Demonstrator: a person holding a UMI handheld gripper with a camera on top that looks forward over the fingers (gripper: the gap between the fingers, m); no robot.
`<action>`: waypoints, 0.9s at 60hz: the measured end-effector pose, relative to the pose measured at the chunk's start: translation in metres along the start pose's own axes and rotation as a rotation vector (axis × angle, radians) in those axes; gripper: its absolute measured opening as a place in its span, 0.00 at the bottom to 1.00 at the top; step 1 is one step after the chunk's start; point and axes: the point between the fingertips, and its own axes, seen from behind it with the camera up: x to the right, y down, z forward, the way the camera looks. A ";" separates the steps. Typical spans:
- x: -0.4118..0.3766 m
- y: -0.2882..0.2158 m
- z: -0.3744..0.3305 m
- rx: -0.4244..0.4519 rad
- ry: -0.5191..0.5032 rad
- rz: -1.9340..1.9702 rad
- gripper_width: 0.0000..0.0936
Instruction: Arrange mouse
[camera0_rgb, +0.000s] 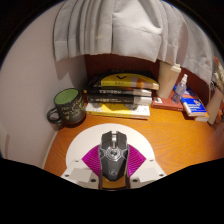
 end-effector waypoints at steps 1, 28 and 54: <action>0.001 0.006 0.002 -0.007 0.000 0.004 0.28; 0.011 -0.015 -0.033 0.036 -0.008 0.057 0.93; 0.110 -0.082 -0.281 0.284 0.000 0.062 0.91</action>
